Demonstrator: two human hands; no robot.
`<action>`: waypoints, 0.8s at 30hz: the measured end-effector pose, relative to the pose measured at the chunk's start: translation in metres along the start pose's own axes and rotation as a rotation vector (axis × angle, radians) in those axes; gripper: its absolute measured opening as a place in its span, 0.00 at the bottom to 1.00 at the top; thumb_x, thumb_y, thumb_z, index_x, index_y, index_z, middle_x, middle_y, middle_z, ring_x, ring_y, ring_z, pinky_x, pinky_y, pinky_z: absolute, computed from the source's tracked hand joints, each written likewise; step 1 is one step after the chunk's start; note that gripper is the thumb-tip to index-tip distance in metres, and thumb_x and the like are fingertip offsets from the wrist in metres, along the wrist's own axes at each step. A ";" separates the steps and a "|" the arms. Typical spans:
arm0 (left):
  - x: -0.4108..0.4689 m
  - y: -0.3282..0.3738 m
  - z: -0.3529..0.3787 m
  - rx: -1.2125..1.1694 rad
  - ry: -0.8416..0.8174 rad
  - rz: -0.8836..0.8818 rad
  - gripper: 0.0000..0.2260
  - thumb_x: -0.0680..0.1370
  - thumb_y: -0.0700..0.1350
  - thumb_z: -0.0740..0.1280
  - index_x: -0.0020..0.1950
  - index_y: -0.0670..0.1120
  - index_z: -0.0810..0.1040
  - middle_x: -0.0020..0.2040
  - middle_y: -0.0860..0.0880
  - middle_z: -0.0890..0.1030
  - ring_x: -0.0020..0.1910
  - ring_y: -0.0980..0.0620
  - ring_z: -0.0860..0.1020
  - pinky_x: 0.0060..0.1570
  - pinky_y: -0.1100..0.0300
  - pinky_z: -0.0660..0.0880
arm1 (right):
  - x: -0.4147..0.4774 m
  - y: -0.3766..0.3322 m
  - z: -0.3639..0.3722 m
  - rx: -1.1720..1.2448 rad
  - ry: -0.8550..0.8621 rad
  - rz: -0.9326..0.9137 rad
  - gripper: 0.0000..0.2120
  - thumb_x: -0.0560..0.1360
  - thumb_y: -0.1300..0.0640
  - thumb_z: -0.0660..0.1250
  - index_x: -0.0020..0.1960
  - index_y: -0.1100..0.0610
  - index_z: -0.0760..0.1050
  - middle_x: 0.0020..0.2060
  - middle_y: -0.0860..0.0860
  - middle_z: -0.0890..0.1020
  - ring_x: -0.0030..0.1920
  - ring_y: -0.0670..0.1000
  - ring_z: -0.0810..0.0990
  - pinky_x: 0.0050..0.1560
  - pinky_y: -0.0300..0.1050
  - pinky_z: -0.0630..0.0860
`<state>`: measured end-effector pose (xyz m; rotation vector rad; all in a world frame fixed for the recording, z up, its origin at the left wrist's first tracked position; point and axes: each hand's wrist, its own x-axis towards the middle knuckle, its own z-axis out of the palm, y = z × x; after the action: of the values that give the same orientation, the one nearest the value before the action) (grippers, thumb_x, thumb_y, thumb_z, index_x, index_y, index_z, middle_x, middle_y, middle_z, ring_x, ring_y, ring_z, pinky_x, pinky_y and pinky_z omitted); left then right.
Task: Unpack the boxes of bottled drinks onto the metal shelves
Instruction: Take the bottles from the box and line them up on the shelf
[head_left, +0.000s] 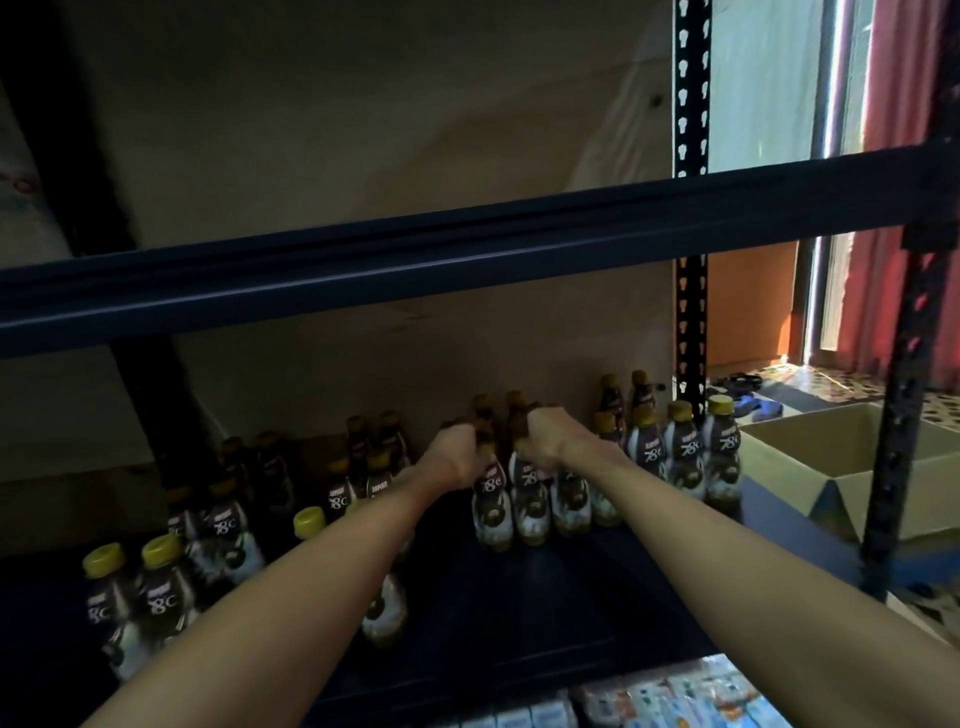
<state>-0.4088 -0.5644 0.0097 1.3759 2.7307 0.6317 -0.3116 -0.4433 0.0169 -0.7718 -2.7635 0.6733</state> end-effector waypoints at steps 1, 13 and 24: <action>0.001 -0.001 0.000 0.002 0.008 0.003 0.16 0.79 0.46 0.69 0.66 0.45 0.77 0.62 0.43 0.80 0.62 0.45 0.77 0.58 0.58 0.72 | 0.001 0.002 0.002 0.016 0.001 -0.005 0.09 0.80 0.61 0.64 0.50 0.66 0.81 0.43 0.60 0.85 0.43 0.56 0.86 0.44 0.47 0.81; -0.011 -0.009 -0.011 -0.003 -0.070 0.031 0.19 0.72 0.50 0.77 0.62 0.50 0.80 0.60 0.49 0.81 0.61 0.51 0.78 0.63 0.57 0.73 | -0.019 0.009 -0.014 0.090 -0.085 -0.065 0.10 0.76 0.61 0.73 0.55 0.50 0.80 0.62 0.55 0.73 0.43 0.53 0.85 0.34 0.40 0.82; -0.041 0.006 -0.011 -0.072 -0.108 0.101 0.19 0.70 0.48 0.79 0.60 0.51 0.82 0.49 0.50 0.85 0.50 0.56 0.82 0.53 0.65 0.76 | -0.049 0.022 -0.029 0.054 -0.156 -0.090 0.11 0.73 0.61 0.77 0.52 0.51 0.81 0.51 0.53 0.83 0.33 0.46 0.84 0.34 0.39 0.80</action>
<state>-0.3814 -0.5964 0.0152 1.4927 2.5434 0.6343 -0.2516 -0.4412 0.0289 -0.6032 -2.8845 0.8193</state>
